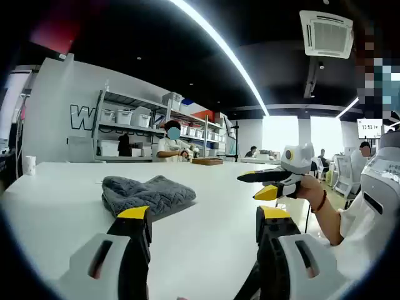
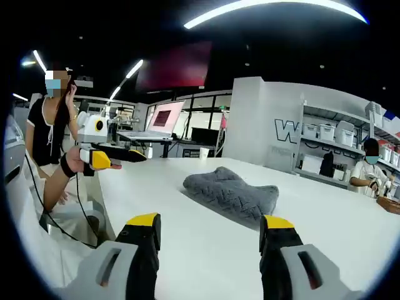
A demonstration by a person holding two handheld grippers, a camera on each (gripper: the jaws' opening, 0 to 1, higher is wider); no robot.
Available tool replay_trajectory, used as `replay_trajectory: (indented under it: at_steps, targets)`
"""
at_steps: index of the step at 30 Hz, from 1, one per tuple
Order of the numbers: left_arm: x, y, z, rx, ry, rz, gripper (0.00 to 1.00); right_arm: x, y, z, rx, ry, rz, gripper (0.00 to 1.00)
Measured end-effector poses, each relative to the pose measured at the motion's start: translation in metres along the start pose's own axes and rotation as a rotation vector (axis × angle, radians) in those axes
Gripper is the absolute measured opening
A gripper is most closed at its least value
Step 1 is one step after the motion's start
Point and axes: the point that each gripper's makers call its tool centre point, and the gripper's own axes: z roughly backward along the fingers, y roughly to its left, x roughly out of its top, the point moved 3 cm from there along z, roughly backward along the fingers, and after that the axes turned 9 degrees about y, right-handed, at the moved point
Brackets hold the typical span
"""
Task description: Open the folded towel by lifting each exposed corner and separating the folded layers until the towel lies flat within the target outline without major curled edges
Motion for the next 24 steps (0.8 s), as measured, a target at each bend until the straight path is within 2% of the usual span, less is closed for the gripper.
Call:
replay_trajectory:
  at_steps: [16,24]
  targets:
    - [-0.0009,0.0009,0.0023,-0.018,-0.003,0.023,0.66,0.0009,0.0019,0.0009,0.004,-0.002,0.001,0.61]
    - [0.0,0.0001,0.0031,-0.021,-0.005,0.021,0.65,0.0024,-0.0036,0.0037,-0.018,-0.013,-0.014,0.6]
